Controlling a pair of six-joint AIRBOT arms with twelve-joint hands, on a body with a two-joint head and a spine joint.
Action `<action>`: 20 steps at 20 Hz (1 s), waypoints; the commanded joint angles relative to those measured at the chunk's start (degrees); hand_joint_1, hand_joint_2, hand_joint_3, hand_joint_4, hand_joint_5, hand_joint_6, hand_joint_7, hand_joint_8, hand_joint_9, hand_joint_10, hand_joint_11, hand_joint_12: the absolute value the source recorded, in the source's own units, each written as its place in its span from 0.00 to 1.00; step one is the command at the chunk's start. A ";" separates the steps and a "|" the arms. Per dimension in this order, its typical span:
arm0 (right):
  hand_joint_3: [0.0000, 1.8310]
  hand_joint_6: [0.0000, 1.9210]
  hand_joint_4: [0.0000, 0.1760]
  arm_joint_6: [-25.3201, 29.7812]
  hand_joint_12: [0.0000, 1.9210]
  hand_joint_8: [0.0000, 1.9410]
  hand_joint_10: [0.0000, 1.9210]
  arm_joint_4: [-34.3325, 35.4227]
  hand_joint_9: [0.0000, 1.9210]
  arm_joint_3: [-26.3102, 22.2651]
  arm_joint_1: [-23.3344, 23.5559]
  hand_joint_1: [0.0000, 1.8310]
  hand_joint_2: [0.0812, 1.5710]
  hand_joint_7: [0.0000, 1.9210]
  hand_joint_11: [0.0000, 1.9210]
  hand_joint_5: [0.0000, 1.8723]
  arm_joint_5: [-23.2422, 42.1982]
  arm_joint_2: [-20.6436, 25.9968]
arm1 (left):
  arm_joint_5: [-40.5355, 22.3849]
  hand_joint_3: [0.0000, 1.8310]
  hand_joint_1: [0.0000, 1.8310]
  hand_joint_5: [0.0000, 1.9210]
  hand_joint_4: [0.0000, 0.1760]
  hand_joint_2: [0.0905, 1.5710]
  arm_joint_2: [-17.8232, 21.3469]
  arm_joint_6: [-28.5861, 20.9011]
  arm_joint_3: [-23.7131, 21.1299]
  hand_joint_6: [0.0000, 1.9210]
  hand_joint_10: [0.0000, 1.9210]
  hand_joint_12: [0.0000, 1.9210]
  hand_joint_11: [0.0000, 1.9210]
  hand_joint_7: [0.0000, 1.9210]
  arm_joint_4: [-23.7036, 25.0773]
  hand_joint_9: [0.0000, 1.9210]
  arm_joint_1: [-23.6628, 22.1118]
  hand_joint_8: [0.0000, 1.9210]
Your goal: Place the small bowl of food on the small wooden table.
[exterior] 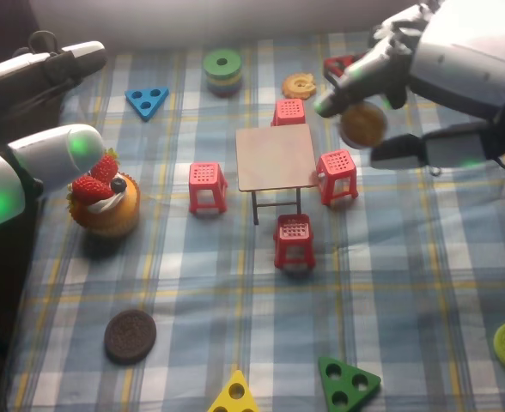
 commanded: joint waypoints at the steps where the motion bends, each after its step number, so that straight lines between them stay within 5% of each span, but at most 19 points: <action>1: 0.00 0.13 0.00 0.81 0.64 0.47 0.40 0.95 0.56 0.40 1.28 0.70 0.64 0.60 0.44 0.68 6.81 0.10 | -6.44 0.00 0.20 0.18 1.00 0.72 -0.17 -0.32 0.20 0.00 0.00 0.23 0.00 0.18 0.32 0.15 -0.58 0.00; 2: 0.01 0.26 0.00 1.28 0.55 0.33 0.27 -0.09 0.59 0.54 2.26 0.69 0.63 0.65 0.43 0.65 6.84 -0.43 | -6.37 0.00 0.20 0.19 1.00 0.72 -0.20 -0.32 0.23 0.00 0.00 0.23 0.00 0.18 0.34 0.15 -0.60 0.00; 3: 0.00 0.28 0.00 1.43 0.61 0.22 0.47 -0.60 0.56 0.59 2.71 0.75 0.63 0.68 0.35 0.63 6.84 -0.72 | -6.30 0.00 0.20 0.18 1.00 0.72 -0.20 -0.32 0.23 0.00 0.00 0.22 0.00 0.18 0.34 0.14 -0.60 0.00; 4: 0.00 0.30 0.00 1.74 0.62 0.16 0.51 -1.29 0.56 0.68 3.36 0.76 0.63 0.70 0.34 0.61 6.84 -1.19 | -6.16 0.00 0.19 0.18 1.00 0.72 -0.21 -0.32 0.28 0.00 0.00 0.22 0.00 0.18 0.34 0.15 -0.62 0.00; 5: 0.00 0.24 0.00 1.99 0.64 0.18 0.36 -1.75 0.60 0.83 3.74 0.71 0.61 0.72 0.34 0.66 6.83 -1.71 | -6.07 0.00 0.18 0.17 1.00 0.72 -0.23 -0.32 0.33 0.00 0.00 0.22 0.00 0.17 0.34 0.14 -0.66 0.00; 6: 0.00 0.12 0.00 2.11 0.72 0.29 0.34 -2.05 0.61 1.06 3.97 0.70 0.61 0.68 0.30 0.71 6.83 -2.38 | -5.92 0.00 0.21 0.18 1.00 0.72 -0.26 -0.33 0.40 0.00 0.00 0.19 0.00 0.17 0.34 0.13 -0.72 0.00; 8: 0.00 0.05 0.00 3.18 0.76 0.32 0.36 -2.87 0.58 1.99 4.20 0.70 0.61 0.66 0.25 0.76 6.78 -3.95 | -5.65 0.00 0.21 0.17 1.00 0.72 -0.31 -0.33 0.51 0.00 0.00 0.18 0.00 0.17 0.36 0.13 -0.88 0.00; 9: 0.00 0.03 0.00 4.65 0.71 0.32 0.34 -3.83 0.59 2.80 4.36 0.70 0.61 0.66 0.35 0.76 6.53 -5.06 | -5.64 0.00 0.20 0.17 1.00 0.72 -0.31 -0.33 0.55 0.00 0.00 0.16 0.00 0.15 0.39 0.12 -0.96 0.00; 10: 0.00 0.03 0.00 4.81 0.71 0.32 0.34 -4.04 0.59 2.92 4.44 0.70 0.61 0.66 0.35 0.76 6.33 -5.30 | -5.64 0.00 0.20 0.17 1.00 0.72 -0.31 -0.33 0.56 0.00 0.00 0.16 0.00 0.15 0.41 0.12 -0.98 0.00; 11: 0.00 0.18 0.00 4.83 0.66 0.10 0.46 -4.24 0.58 3.03 4.56 0.75 0.61 0.73 0.36 0.69 6.04 -5.60 | -5.64 0.00 0.18 0.17 1.00 0.73 -0.31 -0.33 0.57 0.00 0.00 0.14 0.00 0.14 0.42 0.11 -1.00 0.00; 13: 0.00 0.31 0.00 5.04 0.65 0.03 0.50 -5.03 0.55 3.51 4.92 0.76 0.62 0.75 0.29 0.63 4.98 -6.38 | -5.57 0.00 0.20 0.17 1.00 0.72 -0.38 -0.33 0.60 0.00 0.00 0.14 0.00 0.13 0.43 0.10 -1.02 0.00; 14: 0.00 0.31 0.00 5.13 0.66 0.03 0.53 -5.29 0.55 3.66 5.08 0.76 0.63 0.74 0.35 0.63 4.73 -6.61 | -5.51 0.00 0.18 0.17 1.00 0.73 -0.41 -0.33 0.63 0.00 0.00 0.13 0.00 0.13 0.44 0.10 -1.04 0.00; 15: 0.00 0.28 0.00 5.17 0.67 0.15 0.52 -5.67 0.54 3.88 5.46 0.76 0.63 0.69 0.33 0.65 4.21 -7.01 | -5.39 0.00 0.19 0.17 1.00 0.73 -0.44 -0.33 0.69 0.00 0.00 0.14 0.00 0.14 0.48 0.11 -1.09 0.00; 18: 0.00 0.34 0.00 5.17 0.71 0.25 0.56 -6.32 0.53 4.48 6.38 0.76 0.64 0.64 0.32 0.62 3.41 -7.84 | -5.33 0.00 0.18 0.16 1.00 0.73 -0.46 -0.34 0.79 0.00 0.00 0.15 0.00 0.12 0.55 0.11 -1.18 0.00; 19: 0.00 0.34 0.00 5.17 0.67 0.28 0.39 -6.55 0.55 4.70 6.71 0.70 0.63 0.64 0.35 0.63 3.15 -8.08 | -5.32 0.00 0.18 0.16 1.00 0.73 -0.49 -0.34 0.82 0.00 0.00 0.18 0.00 0.13 0.58 0.12 -1.22 0.00; 20: 0.00 0.30 0.12 5.17 0.68 0.26 0.33 -6.70 0.61 4.89 6.96 0.69 0.62 0.67 0.42 0.64 2.93 -8.28 | -5.28 0.00 0.19 0.16 1.00 0.73 -0.53 -0.34 0.83 0.00 0.00 0.20 0.00 0.14 0.60 0.13 -1.25 0.00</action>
